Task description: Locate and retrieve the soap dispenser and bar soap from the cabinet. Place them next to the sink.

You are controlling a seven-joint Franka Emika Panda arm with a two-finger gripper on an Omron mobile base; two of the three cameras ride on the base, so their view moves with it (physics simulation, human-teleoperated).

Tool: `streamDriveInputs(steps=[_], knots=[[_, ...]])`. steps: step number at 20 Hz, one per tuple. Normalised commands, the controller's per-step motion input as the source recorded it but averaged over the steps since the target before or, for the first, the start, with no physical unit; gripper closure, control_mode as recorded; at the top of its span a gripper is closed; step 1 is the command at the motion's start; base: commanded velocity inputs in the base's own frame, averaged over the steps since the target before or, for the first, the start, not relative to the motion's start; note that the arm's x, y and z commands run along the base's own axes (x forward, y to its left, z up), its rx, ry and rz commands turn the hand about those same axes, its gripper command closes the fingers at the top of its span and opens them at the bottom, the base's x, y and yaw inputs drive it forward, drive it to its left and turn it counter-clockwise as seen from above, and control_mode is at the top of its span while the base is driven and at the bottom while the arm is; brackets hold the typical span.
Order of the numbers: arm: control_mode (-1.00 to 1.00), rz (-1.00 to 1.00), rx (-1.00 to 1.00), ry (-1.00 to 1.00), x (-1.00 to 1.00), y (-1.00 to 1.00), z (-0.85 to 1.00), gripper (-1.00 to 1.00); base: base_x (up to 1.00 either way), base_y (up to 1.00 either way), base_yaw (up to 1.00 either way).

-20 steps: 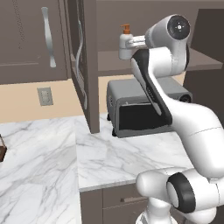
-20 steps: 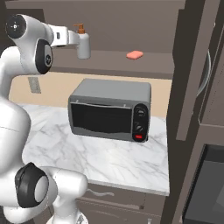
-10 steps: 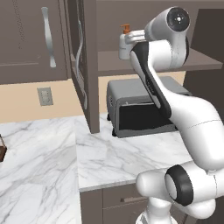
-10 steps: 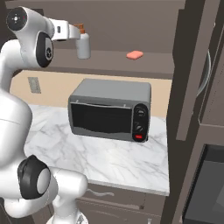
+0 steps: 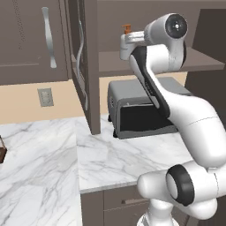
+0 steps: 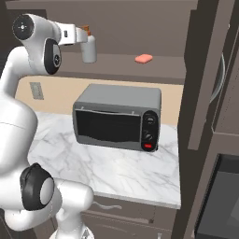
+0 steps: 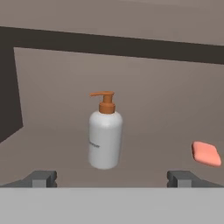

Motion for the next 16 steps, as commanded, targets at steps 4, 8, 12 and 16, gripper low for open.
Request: streamDriveInputs(steps=[4,8,12,16], knots=[[-1.00,0.00,0.00,0.02,0.35,0.00,0.00,-1.00,0.00,0.00,0.00],[-1.00,0.03,0.00,0.08,0.32,-0.01,0.05,-1.00,0.00,0.00,0.00],[-1.00,0.03,0.00,0.05,0.25,-0.01,0.05,-1.00,0.00,0.00,0.00],[-1.00,0.02,0.00,0.03,0.25,0.00,0.00,-1.00,0.00,0.00,0.00]])
